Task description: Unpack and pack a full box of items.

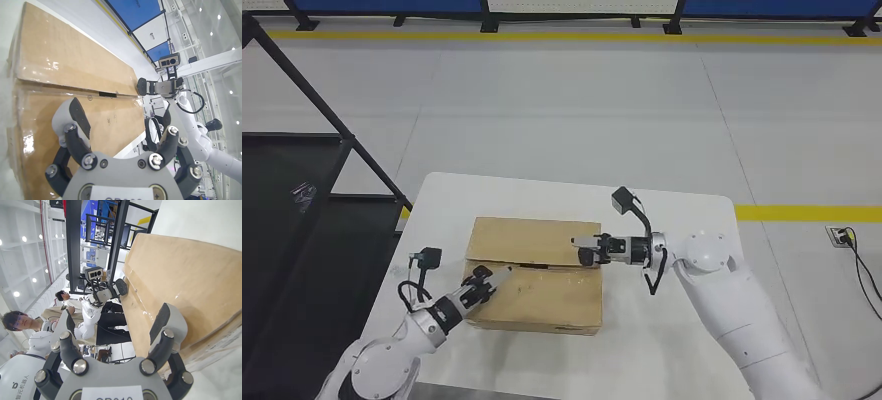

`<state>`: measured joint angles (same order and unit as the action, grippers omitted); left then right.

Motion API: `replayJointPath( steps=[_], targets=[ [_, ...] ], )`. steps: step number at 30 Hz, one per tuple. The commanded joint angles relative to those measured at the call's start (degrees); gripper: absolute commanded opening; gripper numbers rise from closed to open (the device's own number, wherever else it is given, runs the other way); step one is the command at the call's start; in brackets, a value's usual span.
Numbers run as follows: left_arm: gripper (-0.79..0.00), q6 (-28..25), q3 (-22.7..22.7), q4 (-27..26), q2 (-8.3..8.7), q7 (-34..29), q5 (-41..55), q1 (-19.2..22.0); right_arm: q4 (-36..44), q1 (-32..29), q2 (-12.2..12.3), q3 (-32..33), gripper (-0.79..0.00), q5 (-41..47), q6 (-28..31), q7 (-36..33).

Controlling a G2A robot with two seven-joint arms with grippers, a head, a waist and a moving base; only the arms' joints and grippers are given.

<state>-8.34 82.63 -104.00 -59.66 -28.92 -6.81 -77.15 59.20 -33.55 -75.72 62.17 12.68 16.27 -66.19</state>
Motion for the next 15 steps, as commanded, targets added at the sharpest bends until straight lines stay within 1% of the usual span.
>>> replayJointPath(
  steps=[1,8,12,15],
  targets=[
    [0.000,0.16,-0.18,0.07,-0.05,0.09,-0.16,0.16,0.70,-0.32,0.05,-0.30,0.000,-0.63,-0.79,0.41],
    [0.000,-0.91,0.47,-0.71,-0.20,2.66,-0.53,-0.22,2.81,-1.52,0.27,-1.21,0.000,-2.09,-2.24,1.01],
    [0.000,-1.47,3.01,-1.30,-0.13,5.00,-0.15,-1.80,2.88,-1.90,0.38,-1.52,0.000,-2.56,-2.21,1.29],
    [0.000,-2.61,6.38,-1.76,0.01,6.90,1.09,-4.30,2.28,-1.79,0.38,-1.71,0.000,-2.11,-1.99,1.19]
  ],
)
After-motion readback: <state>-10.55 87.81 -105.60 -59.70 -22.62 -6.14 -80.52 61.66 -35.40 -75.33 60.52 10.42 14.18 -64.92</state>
